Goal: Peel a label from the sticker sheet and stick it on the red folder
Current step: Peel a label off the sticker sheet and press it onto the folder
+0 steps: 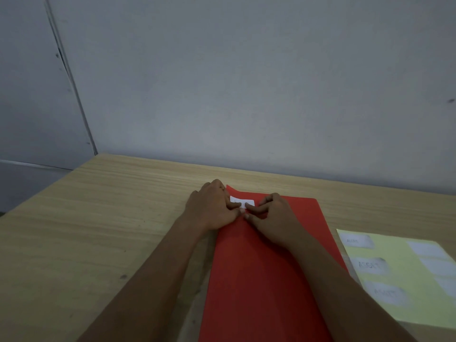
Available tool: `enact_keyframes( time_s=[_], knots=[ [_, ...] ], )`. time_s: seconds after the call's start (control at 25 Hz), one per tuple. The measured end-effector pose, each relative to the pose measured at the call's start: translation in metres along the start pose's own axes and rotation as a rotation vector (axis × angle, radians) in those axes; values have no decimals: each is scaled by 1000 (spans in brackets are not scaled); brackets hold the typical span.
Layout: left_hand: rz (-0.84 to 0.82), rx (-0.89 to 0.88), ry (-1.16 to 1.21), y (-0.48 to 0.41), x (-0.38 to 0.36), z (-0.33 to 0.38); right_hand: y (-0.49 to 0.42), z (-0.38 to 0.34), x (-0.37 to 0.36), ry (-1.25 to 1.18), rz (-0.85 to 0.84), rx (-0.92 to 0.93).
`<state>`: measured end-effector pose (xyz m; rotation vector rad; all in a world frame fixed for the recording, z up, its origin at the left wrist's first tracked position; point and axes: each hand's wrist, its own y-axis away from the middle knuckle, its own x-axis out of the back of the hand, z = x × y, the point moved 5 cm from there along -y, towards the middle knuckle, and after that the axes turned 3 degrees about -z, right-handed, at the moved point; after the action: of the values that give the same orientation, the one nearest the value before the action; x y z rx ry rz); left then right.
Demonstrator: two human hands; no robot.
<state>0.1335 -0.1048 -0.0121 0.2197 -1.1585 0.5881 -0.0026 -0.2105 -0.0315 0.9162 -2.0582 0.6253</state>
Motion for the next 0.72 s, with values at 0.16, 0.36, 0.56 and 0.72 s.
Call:
enact_keyframes(
  time_s=[0.16, 0.36, 0.56, 0.72],
  knots=[
    [50, 18, -2, 1, 1, 1, 0, 1, 1, -9, 44, -13],
    [-22, -5, -58, 1, 0, 4, -2, 1, -2, 44, 8, -27],
    [-64, -10, -158, 4, -5, 9, -6, 2, -5, 88, 5, -72],
    [-134, -35, -213, 6, -5, 9, -4, 0, -5, 122, -39, -46]
  ],
)
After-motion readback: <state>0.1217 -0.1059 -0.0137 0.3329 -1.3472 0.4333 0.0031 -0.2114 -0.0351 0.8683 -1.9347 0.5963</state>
